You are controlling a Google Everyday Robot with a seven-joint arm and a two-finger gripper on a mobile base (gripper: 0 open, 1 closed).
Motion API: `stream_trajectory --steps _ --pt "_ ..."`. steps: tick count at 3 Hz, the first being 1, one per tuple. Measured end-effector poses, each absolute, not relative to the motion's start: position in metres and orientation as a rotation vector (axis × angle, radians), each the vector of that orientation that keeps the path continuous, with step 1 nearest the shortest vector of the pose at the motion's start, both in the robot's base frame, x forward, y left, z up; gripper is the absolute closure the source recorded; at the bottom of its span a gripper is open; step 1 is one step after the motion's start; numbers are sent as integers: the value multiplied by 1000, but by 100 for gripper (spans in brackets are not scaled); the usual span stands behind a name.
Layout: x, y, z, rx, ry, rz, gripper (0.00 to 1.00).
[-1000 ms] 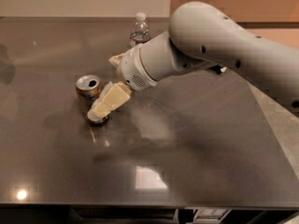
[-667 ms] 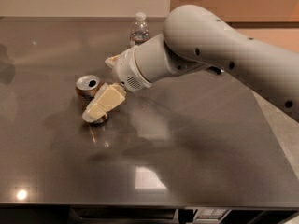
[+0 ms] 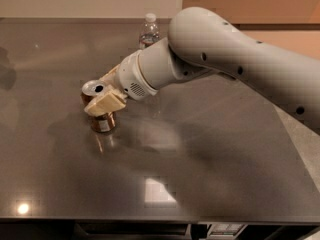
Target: Knock orange can over
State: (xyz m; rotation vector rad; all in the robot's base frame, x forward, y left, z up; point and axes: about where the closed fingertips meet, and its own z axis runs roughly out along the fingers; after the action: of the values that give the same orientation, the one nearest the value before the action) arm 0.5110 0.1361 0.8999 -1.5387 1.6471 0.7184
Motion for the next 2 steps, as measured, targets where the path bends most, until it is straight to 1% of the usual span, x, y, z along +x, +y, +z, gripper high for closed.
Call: stream_trajectory --steps 1,2 --pt "510 136 903 -1547 1649 712 64" --pt "510 128 913 -1598 1677 647 88"
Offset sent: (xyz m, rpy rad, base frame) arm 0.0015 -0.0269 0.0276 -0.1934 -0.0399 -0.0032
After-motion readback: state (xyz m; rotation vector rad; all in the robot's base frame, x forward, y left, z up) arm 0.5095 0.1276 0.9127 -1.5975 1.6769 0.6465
